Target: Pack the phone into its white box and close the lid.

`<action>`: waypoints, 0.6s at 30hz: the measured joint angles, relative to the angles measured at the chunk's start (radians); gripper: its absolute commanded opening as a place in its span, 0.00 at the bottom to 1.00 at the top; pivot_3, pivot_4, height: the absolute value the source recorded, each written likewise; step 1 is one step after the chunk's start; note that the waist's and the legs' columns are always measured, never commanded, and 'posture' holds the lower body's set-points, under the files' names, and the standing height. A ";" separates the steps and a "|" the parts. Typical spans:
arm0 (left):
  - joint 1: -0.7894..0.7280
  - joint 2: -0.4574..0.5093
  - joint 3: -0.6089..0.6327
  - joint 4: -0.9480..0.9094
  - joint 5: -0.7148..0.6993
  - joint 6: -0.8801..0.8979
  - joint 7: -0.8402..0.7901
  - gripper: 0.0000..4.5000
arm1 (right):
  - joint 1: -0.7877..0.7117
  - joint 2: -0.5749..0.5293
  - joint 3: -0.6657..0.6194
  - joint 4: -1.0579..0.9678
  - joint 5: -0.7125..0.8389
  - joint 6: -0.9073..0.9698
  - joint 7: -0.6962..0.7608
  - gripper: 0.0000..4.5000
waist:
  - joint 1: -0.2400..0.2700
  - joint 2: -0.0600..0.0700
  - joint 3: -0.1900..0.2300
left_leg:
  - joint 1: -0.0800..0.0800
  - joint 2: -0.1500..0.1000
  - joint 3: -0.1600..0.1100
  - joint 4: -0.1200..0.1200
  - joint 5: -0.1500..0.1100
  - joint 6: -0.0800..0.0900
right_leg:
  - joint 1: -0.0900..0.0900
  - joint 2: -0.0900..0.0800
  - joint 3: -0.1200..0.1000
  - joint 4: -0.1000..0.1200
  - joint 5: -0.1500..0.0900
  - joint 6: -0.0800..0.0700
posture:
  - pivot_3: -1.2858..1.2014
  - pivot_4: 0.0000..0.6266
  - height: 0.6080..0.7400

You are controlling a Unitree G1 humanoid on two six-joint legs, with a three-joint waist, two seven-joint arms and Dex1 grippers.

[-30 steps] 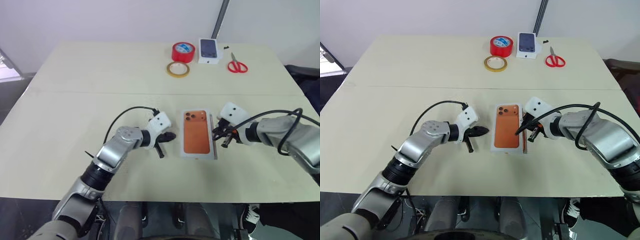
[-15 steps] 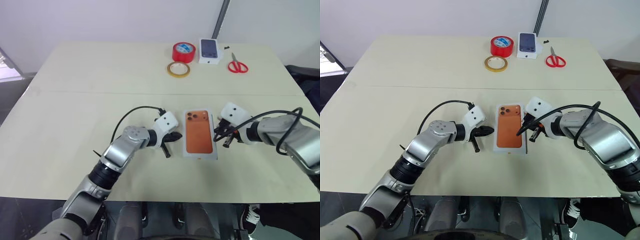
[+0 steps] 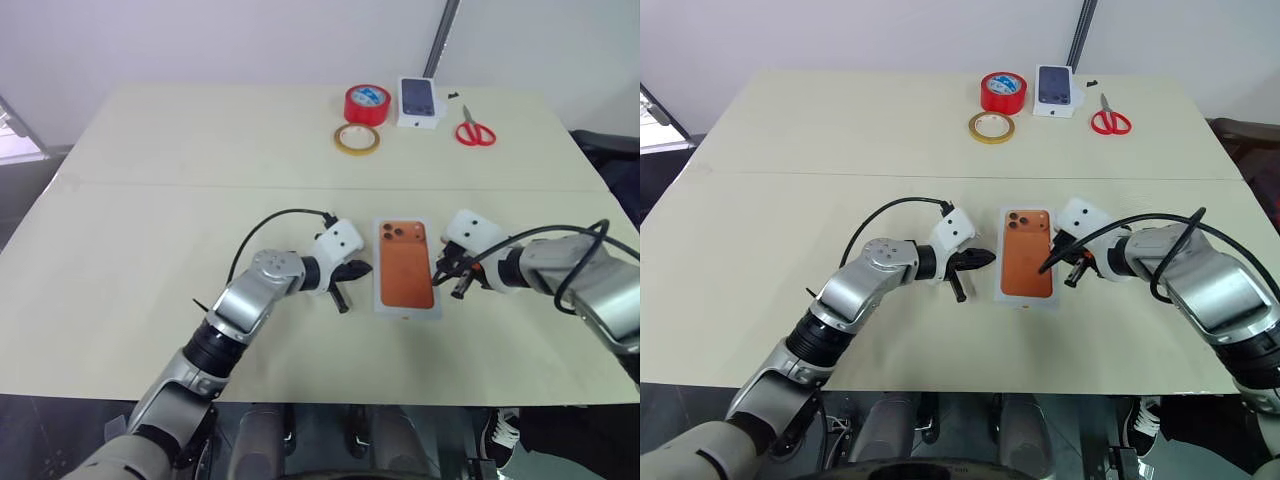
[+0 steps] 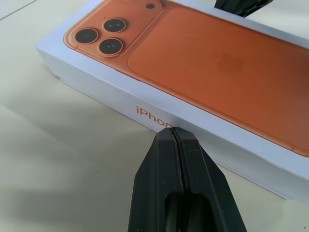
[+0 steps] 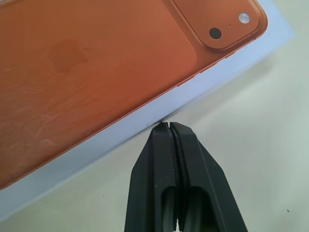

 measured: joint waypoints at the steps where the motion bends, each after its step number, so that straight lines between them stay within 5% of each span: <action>1: 0.000 -0.001 0.000 0.000 0.000 0.000 0.001 0.00 | 0.005 0.004 -0.002 0.000 -0.002 0.003 0.000 0.01 | 0.000 0.000 0.000 | 0.000 0.000 0.000 0.000 0.000 0.000 | 0.000 0.000 0.000 0.000 0.000 0.000 | 0.52 0.24 0.97; 11: 0.000 0.006 -0.002 0.000 0.005 -0.006 0.001 0.00 | 0.026 0.012 -0.016 0.000 -0.016 0.004 0.017 0.01 | 0.000 0.000 0.000 | 0.000 0.000 0.000 0.000 0.000 0.000 | 0.000 0.000 0.000 0.000 0.000 0.000 | 0.52 0.24 0.97; 18: -0.038 -0.005 0.098 0.035 -0.021 -0.005 0.030 0.00 | 0.117 -0.058 -0.185 -0.002 0.006 -0.086 0.123 0.01 | 0.002 0.000 0.000 | 0.000 0.000 0.000 0.000 0.000 0.000 | 0.001 0.000 0.000 0.001 0.000 0.001 | 0.52 0.24 0.97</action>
